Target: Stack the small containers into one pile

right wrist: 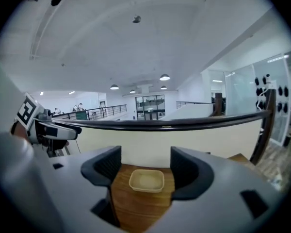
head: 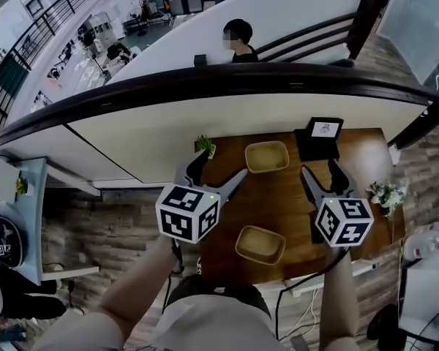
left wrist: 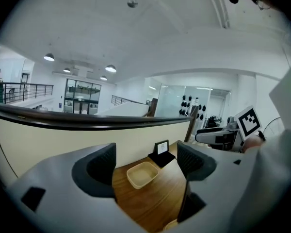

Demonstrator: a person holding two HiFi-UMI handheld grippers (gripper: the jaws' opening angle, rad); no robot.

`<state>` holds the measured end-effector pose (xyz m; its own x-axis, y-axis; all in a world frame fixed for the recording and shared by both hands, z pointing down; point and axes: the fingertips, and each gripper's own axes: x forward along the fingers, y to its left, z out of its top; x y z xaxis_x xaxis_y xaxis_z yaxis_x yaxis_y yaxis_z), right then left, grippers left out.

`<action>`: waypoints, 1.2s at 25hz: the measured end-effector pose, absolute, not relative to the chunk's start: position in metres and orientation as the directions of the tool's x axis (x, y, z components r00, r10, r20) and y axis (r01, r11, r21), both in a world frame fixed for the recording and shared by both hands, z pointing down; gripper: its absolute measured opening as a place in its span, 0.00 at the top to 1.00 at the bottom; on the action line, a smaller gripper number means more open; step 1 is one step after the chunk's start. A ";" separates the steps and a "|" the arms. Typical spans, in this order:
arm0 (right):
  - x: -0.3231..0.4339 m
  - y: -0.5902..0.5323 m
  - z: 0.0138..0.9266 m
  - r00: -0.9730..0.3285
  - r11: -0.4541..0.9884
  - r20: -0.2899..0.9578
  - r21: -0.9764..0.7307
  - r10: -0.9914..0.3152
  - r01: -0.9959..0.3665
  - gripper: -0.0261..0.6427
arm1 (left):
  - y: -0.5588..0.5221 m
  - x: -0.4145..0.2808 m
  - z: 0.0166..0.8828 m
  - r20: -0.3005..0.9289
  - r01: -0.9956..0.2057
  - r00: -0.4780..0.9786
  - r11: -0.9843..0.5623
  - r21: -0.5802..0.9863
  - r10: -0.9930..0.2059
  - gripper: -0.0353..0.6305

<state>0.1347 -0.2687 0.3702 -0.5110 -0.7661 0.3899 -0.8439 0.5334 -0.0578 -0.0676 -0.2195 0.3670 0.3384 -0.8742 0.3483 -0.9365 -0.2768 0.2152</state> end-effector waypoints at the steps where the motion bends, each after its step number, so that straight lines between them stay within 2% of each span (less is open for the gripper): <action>1: 0.135 -0.279 0.380 -0.501 0.527 0.407 -0.056 -0.763 -0.848 0.48 | -0.228 -0.066 0.376 0.361 -0.935 0.341 -0.274 0.223 -0.868 0.35; 7: 0.131 -0.323 0.457 -0.471 0.508 0.526 -0.085 -0.708 -0.857 0.49 | -0.269 -0.053 0.450 0.454 -0.899 0.398 -0.241 0.365 -0.797 0.37; 11: 0.126 -0.344 0.514 -0.466 0.497 0.589 -0.122 -0.661 -0.859 0.51 | -0.293 -0.054 0.509 0.518 -0.888 0.388 -0.158 0.432 -0.762 0.44; 14: 0.121 -0.354 0.554 -0.463 0.483 0.625 -0.153 -0.628 -0.862 0.53 | -0.305 -0.054 0.549 0.554 -0.869 0.382 -0.084 0.487 -0.740 0.45; 19: 0.120 -0.370 0.615 -0.433 0.440 0.676 -0.176 -0.596 -0.880 0.55 | -0.317 -0.042 0.615 0.616 -0.851 0.402 -0.027 0.525 -0.678 0.45; 22: 0.123 -0.380 0.641 -0.429 0.417 0.693 -0.200 -0.579 -0.886 0.61 | -0.322 -0.036 0.646 0.638 -0.835 0.413 0.010 0.550 -0.650 0.47; 26: 0.123 -0.389 0.670 -0.432 0.428 0.717 -0.204 -0.547 -0.880 0.64 | -0.332 -0.038 0.676 0.664 -0.844 0.396 0.033 0.535 -0.634 0.52; 30: 0.121 -0.392 0.683 -0.449 0.423 0.709 -0.230 -0.543 -0.876 0.68 | -0.338 -0.042 0.698 0.656 -0.811 0.409 0.077 0.580 -0.635 0.52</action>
